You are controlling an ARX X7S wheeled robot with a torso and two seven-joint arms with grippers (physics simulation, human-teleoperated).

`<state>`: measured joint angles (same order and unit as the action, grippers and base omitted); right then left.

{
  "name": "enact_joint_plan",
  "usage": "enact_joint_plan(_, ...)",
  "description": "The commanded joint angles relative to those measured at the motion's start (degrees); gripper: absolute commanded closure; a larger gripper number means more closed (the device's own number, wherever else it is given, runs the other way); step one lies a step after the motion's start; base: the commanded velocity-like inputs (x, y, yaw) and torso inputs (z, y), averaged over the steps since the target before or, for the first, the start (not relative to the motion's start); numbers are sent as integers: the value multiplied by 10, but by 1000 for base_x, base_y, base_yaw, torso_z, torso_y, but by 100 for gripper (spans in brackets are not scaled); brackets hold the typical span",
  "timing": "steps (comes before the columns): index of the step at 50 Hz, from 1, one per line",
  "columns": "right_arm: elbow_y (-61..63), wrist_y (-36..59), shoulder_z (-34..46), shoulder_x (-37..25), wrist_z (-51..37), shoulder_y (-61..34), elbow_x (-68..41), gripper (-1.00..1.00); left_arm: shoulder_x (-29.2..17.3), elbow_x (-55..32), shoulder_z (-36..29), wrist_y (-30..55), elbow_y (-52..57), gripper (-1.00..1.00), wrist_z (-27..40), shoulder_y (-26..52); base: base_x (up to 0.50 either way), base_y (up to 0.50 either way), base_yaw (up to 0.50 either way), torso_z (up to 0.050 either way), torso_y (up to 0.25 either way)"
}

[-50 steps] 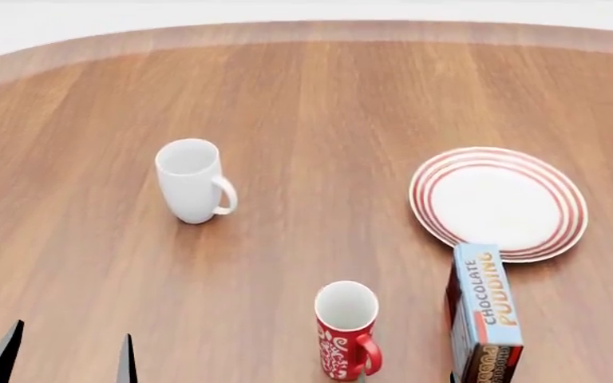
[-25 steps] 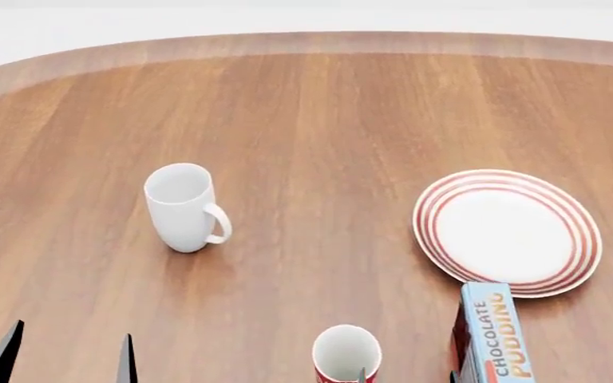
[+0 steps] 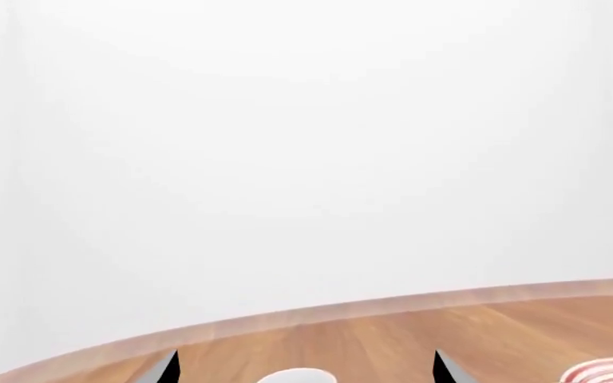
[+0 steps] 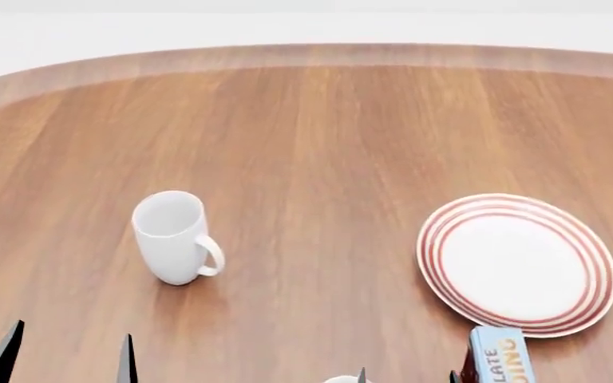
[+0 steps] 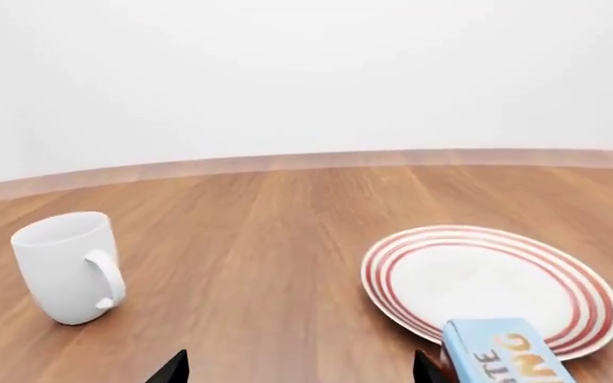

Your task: Pick up the red mug and put it on the plate

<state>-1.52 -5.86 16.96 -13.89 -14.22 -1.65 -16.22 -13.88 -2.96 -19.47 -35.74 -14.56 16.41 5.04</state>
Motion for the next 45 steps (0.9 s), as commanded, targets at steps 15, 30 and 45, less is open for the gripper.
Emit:
enact_joint_plan(15, 7, -1, 5, -5, -7, 3, -4, -100, -3, 0, -5, -2, -1, -100, 6, 1, 195, 0, 0, 0, 0)
enact_joint_plan(30, 2, -6, 8, -7, -7, 1, -7, -100, -6, -1, -9, -2, -1, -100, 8, 2, 195, 0, 0, 0, 1)
enact_joint_plan(45, -5, -4, 12, -8, -11, -3, -8, -100, -7, -1, -11, -4, -2, -100, 11, 3, 187, 0, 0, 0, 0)
